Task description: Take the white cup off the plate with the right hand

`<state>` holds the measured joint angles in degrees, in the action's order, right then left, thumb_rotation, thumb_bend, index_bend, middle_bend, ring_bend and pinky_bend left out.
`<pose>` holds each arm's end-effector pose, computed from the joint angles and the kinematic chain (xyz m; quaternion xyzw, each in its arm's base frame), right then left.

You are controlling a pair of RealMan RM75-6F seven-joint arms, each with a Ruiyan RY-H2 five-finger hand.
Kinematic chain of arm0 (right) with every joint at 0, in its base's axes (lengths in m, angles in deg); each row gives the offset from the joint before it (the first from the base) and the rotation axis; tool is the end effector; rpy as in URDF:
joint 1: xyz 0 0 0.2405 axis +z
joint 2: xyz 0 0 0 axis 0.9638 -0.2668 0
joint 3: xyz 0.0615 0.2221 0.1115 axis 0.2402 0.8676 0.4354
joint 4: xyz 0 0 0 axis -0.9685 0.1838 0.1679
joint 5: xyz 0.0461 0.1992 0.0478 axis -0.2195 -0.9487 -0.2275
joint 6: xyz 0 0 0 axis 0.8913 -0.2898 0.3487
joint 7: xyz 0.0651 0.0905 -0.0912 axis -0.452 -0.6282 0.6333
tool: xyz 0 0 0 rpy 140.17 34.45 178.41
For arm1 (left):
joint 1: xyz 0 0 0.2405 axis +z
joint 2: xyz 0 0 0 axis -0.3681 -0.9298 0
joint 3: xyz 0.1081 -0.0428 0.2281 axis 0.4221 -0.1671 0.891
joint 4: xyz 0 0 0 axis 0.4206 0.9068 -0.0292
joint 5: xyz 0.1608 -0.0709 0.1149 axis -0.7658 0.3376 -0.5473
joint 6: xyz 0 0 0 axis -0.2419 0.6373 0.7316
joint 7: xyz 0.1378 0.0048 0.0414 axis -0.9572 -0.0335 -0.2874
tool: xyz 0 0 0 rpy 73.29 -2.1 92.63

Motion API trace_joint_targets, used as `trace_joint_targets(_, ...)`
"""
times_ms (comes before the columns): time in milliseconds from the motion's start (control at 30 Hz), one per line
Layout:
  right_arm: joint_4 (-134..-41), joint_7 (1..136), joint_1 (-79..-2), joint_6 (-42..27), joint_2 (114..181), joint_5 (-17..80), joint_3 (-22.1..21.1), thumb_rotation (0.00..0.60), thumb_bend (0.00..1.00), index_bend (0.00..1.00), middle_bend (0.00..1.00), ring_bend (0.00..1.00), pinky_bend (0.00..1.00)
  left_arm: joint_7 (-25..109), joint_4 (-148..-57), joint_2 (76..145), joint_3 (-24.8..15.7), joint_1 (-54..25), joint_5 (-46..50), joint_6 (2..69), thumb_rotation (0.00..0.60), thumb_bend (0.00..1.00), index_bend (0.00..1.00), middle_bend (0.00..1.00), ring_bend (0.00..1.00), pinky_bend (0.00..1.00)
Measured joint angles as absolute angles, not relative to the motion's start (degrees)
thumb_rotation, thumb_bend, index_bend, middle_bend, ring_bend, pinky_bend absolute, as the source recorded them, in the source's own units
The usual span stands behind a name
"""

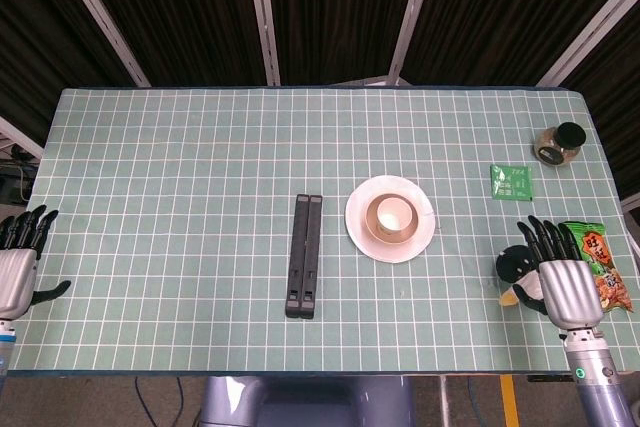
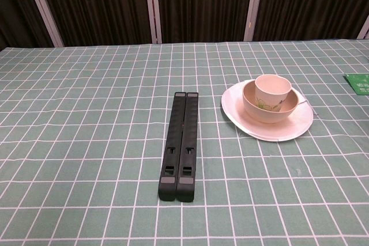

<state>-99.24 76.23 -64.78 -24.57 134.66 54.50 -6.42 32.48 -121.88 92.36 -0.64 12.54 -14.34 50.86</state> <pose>-0.3075 -0.2141 0.1277 0.6328 -0.3460 0.3690 0.5863 -0.3190 0.2083 0.1509 -0.6066 -0.3779 -0.3182 0.6228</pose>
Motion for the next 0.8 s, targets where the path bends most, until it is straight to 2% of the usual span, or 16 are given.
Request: trace_joint_targets(800,-98.76,75.92,-63.86,-24.26,135.56,55.71,-6.45,0.600,0.13,0.00,0.00,0.00,0.00,33.14,-122.34,91.59,-0.89,13.44,-13.89,51.98,0.600,0.02,0.00,0.00,0.00,0.00)
